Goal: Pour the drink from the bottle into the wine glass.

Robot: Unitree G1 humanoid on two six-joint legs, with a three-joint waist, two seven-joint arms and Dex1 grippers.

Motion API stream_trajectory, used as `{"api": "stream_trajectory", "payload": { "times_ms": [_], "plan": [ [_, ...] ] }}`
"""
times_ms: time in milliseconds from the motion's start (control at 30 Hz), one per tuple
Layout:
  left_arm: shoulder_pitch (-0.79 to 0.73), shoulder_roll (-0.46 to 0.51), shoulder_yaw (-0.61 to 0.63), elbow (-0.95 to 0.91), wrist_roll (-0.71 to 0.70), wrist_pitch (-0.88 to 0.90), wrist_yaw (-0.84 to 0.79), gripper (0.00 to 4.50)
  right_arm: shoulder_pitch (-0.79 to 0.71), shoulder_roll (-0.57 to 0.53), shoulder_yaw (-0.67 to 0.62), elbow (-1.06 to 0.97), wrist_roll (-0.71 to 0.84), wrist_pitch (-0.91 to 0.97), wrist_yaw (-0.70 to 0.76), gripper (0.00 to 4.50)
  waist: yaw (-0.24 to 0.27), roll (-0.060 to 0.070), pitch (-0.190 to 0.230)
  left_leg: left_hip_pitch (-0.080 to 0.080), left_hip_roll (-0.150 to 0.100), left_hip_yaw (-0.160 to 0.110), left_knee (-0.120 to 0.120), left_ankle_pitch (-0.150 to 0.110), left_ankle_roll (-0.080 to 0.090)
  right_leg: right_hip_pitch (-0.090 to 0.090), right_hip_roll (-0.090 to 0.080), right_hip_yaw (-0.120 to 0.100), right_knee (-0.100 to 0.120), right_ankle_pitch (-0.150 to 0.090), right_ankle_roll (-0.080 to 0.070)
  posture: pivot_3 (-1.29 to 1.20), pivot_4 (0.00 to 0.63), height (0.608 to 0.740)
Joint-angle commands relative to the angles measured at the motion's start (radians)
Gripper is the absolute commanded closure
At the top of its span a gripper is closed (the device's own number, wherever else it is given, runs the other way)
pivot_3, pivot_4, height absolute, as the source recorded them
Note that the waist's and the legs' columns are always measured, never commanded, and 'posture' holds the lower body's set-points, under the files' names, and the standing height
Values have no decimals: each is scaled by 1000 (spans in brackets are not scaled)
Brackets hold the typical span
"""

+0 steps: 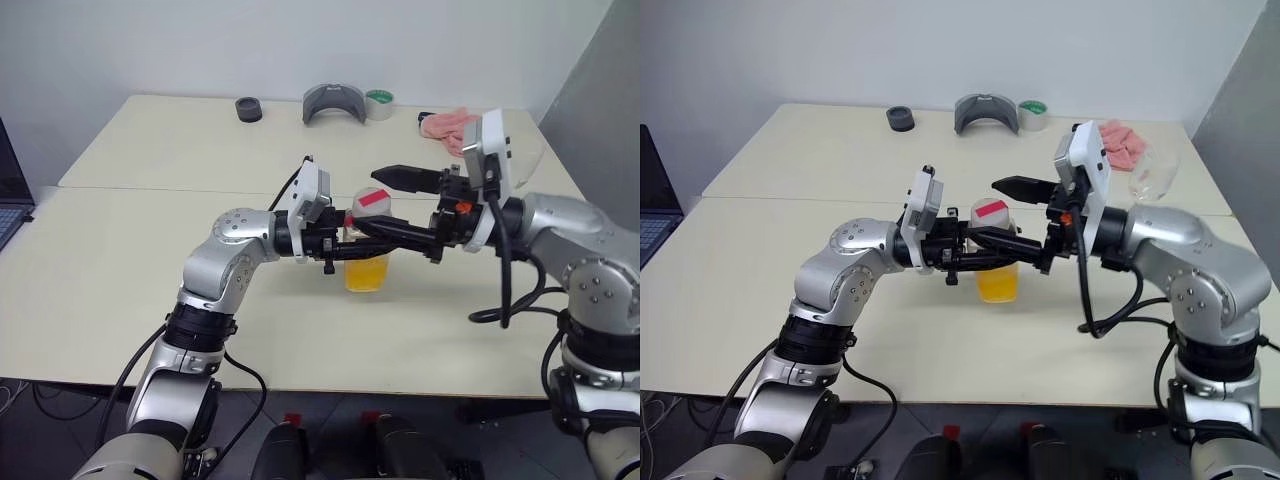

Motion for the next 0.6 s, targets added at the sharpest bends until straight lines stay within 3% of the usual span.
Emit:
{"api": "stream_trajectory", "payload": {
  "times_ms": [33, 267, 600],
  "plan": [
    [-35, -11, 11, -4, -8, -24, 0, 2631, 19, 65, -35, -132, 64, 76, -202, 52, 1, 0, 0, 0, 0, 0, 0, 0, 0, 0, 0, 0, 0, 0, 0, 0, 150, 740],
    [-55, -26, 1, 33, 7, -42, -12, 2631, 17, 135, -22, -169, 62, 112, -400, 52, 1, 0, 0, 0, 0, 0, 0, 0, 0, 0, 0, 0, 0, 0, 0, 0, 150, 740],
    [-49, -25, 2, 24, 9, -41, -16, 2631, 16, 155, 8, -172, 58, 98, -492, 52, 0, 0, 0, -1, 0, 0, 0, 0, 0, 0, 0, 0, -1, 0, 0, 0, 150, 740]
  ]
}}
